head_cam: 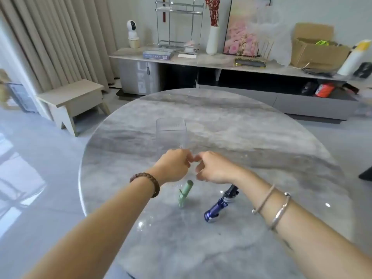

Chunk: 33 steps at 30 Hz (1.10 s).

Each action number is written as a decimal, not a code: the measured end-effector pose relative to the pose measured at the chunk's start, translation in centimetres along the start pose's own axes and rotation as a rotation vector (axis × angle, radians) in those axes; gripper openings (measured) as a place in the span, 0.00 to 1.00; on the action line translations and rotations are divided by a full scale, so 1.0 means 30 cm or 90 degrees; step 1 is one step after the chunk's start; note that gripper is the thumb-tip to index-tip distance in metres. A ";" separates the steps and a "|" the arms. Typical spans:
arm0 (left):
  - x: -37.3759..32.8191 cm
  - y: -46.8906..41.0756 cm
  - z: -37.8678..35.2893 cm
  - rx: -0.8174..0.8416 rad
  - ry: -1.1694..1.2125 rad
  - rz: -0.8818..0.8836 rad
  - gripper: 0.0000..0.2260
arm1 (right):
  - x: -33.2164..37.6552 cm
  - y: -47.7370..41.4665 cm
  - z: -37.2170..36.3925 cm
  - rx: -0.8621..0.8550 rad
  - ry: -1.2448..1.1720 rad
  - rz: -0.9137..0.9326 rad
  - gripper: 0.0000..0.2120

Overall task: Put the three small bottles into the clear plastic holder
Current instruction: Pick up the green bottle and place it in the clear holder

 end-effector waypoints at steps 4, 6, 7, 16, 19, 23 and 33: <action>0.089 0.035 -0.052 0.018 0.000 0.050 0.19 | 0.015 -0.007 -0.072 -0.002 0.095 -0.009 0.22; 0.123 0.038 -0.091 0.058 0.002 0.074 0.20 | 0.016 -0.020 -0.106 -0.005 0.128 0.001 0.22; 0.136 0.040 -0.106 0.080 0.004 0.086 0.21 | 0.015 -0.025 -0.117 -0.013 0.140 0.008 0.20; 0.159 0.024 -0.199 0.110 0.015 0.083 0.21 | 0.025 -0.019 -0.125 -0.021 0.152 0.063 0.15; 0.151 0.014 -0.205 0.088 0.020 0.084 0.17 | 0.027 -0.014 -0.115 -0.007 0.168 0.068 0.16; 0.142 0.011 -0.208 0.059 0.057 0.072 0.16 | 0.027 -0.008 -0.095 0.002 0.179 0.065 0.17; 0.094 0.004 -0.175 -0.020 0.147 0.043 0.07 | 0.041 0.027 -0.005 -0.014 0.240 0.042 0.15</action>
Point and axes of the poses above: each hand's wrist, its own y-axis away from the middle knuckle, its own z-axis out of the back of the hand, x = y × z, the point moved 2 cm from there along -y, towards the middle knuckle, and after that the axes turned 8 degrees about x, right-handed, at the moved point
